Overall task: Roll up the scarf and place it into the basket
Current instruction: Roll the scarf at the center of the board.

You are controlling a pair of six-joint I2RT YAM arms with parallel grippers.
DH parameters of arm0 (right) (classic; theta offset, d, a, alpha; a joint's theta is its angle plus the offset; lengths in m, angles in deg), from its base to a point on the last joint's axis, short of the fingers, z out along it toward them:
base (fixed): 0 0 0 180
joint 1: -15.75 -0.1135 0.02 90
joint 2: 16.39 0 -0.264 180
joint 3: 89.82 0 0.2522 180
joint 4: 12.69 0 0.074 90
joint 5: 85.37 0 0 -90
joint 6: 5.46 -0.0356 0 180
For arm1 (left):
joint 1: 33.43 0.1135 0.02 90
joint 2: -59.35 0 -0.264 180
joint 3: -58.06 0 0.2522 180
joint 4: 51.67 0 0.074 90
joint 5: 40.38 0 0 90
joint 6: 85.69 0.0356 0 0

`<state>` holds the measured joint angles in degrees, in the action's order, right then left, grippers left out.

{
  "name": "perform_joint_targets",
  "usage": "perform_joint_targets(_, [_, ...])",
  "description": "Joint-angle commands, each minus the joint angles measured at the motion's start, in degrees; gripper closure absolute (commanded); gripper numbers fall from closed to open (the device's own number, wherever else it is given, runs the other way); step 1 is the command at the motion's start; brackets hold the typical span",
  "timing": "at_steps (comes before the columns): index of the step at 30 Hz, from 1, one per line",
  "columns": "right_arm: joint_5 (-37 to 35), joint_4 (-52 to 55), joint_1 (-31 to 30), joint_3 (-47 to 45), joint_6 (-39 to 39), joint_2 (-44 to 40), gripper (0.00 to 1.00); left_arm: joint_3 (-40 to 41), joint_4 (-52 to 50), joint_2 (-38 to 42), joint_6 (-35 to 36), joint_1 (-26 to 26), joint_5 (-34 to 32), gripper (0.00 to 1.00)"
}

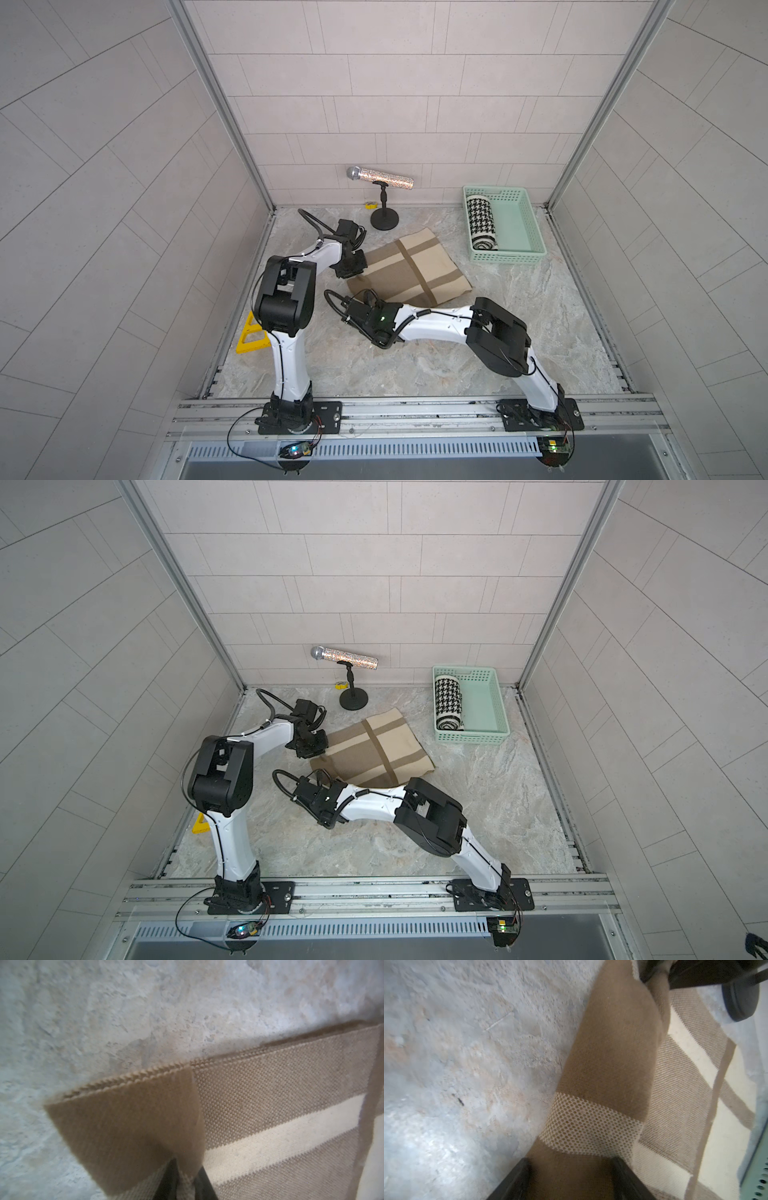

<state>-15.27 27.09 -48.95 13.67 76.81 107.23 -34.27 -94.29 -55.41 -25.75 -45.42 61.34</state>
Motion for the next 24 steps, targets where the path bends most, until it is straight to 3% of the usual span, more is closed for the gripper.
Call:
perform_joint_targets(1, [6.3, 1.3, 0.5, -3.0, -2.6, 0.3, 0.3, -0.1, -3.4, -0.7, 0.4, 0.0, 1.5, 0.69])
perform_joint_targets(5, [9.8, 1.0, 3.2, -5.7, -5.5, 1.1, 0.32, 0.0, -3.4, 1.6, 0.3, 0.4, 1.8, 0.63])
perform_joint_targets(9, [10.5, 0.4, 4.2, -9.0, -7.6, 1.5, 0.37, 0.7, -3.5, 4.5, 0.1, 1.6, 1.7, 0.4])
perform_joint_targets(11, [10.4, 0.4, 4.3, -10.5, -8.3, 1.8, 0.42, 1.1, -3.5, 6.2, 0.0, 2.5, 1.5, 0.25])
perform_joint_targets(16, [10.3, 1.0, 4.3, -12.0, -10.6, 1.8, 0.66, 2.3, -3.6, 10.6, -0.4, 5.4, 0.5, 0.03])
perform_joint_targets(19, [14.0, 1.7, 4.7, -11.8, -13.8, 0.5, 0.83, 4.3, -3.3, 14.3, -1.2, 6.5, -1.2, 0.0])
perform_joint_targets(24, [25.9, -4.9, 6.8, -15.8, -20.5, -5.4, 0.9, 13.2, 2.4, 22.3, -4.6, 6.6, -2.0, 0.0])
